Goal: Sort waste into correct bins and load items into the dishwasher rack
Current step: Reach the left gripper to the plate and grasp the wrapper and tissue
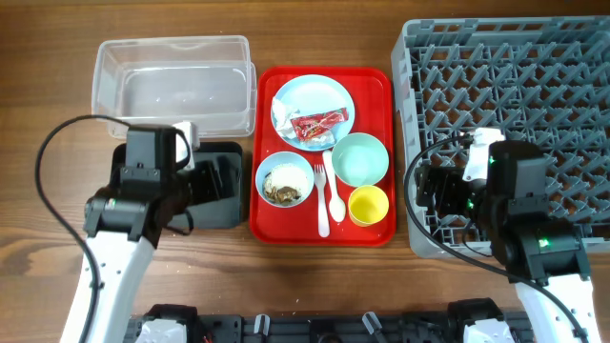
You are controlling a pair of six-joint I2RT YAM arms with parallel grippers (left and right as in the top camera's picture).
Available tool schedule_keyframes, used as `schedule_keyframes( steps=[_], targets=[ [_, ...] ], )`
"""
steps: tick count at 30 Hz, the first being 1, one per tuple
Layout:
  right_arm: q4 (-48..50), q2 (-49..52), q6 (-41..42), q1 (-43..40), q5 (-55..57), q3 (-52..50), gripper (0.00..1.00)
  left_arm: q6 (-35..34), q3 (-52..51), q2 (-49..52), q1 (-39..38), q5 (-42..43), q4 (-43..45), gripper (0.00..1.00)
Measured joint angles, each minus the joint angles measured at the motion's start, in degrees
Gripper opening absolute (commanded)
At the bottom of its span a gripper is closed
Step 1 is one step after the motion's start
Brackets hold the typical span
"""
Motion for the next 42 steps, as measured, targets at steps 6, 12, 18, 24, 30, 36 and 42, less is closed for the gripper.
schedule_keyframes(
  steps=[6,12,18,24,30,36,42],
  targets=[
    [-0.1,0.0,0.0,0.0,0.0,0.0,1.00,1.3,3.8,3.1,-1.8,3.2,12.5,1.00],
    [0.6,0.0,0.0,0.0,0.0,0.0,1.00,7.3,13.2,16.1,-8.1,2.5,23.0,0.99],
    [0.7,0.0,0.0,0.0,0.0,0.0,1.00,12.3,14.0,30.8,-14.5,1.1,32.5,0.94],
    [0.7,0.0,0.0,0.0,0.0,0.0,1.00,13.2,14.0,41.0,-17.9,-1.7,33.6,0.88],
    [0.7,0.0,0.0,0.0,0.0,0.0,1.00,12.1,14.0,44.9,-18.0,-2.8,33.0,0.80],
    [0.7,0.0,0.0,0.0,0.0,0.0,1.00,11.6,14.0,46.3,-18.0,-3.9,33.0,0.48],
    [0.7,0.0,0.0,0.0,0.0,0.0,1.00,11.5,14.0,47.5,-18.0,-4.5,32.6,0.10]
  ],
)
